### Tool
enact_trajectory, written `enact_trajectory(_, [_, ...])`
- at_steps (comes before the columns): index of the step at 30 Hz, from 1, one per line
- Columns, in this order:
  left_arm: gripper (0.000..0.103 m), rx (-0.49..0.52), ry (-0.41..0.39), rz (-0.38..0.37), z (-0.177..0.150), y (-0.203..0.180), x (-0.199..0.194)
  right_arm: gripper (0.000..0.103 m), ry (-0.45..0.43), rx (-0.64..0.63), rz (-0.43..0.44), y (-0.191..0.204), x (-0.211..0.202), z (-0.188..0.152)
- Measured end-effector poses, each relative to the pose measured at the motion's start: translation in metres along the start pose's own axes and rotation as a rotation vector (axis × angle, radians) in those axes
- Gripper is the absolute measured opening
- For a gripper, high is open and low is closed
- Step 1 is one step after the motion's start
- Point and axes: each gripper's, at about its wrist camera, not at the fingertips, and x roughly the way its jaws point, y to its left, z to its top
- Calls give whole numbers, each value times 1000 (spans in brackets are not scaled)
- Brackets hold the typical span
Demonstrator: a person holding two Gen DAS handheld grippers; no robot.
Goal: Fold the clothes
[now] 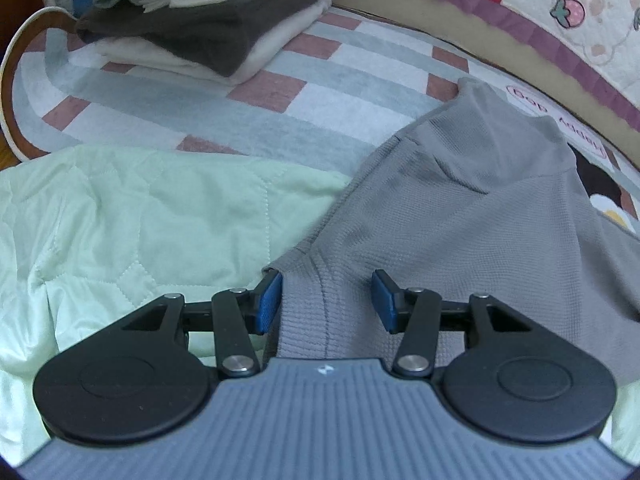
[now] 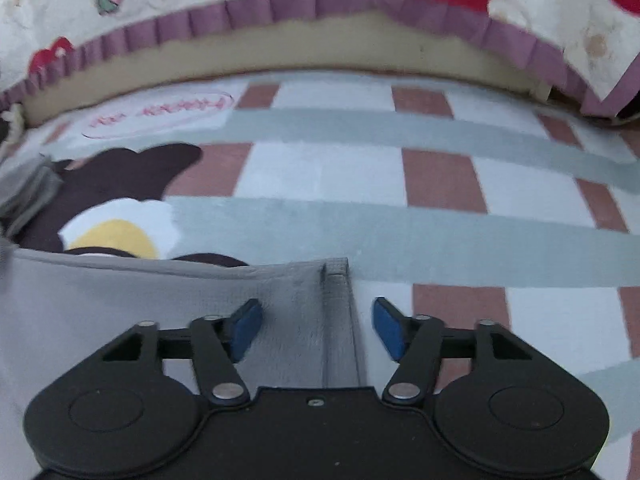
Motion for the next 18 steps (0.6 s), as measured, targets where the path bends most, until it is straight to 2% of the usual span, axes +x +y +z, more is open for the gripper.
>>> enact_trajectory(2, [48, -3, -4, -5, 1, 1, 1, 77, -9, 3, 6, 0, 10, 0])
enact_trajectory(3, [48, 1, -10, -6, 2, 1, 1, 71, -27, -27, 9, 5, 11, -3])
enact_trajectory(4, [48, 7, -18, -6, 4, 0, 1, 45, -46, -69, 27, 12, 9, -7])
enact_trajectory(5, [48, 18, -33, -8, 7, -1, 0, 27, -60, -93, 52, 16, 6, -7])
enact_trajectory(6, [48, 32, -53, -11, 13, -4, -1, 14, -72, -110, 50, 20, 1, -5])
enact_trajectory(8, [48, 83, -98, -52, 28, -11, -4, 11, -131, -155, 23, 27, -15, 0])
enact_trajectory(10, [50, 160, -126, -127, 51, -21, 0, 11, -176, -157, 6, 28, -29, 7])
enact_trajectory(12, [61, 272, -136, -200, 74, -36, 14, 12, -161, -138, 12, 24, -26, 9])
enact_trajectory(15, [61, 420, -113, -258, 107, -73, 55, 12, -133, -140, 5, 24, -15, 9])
enact_trajectory(18, [61, 460, -59, -292, 141, -101, 106, 12, -108, -145, -4, 25, -3, 8])
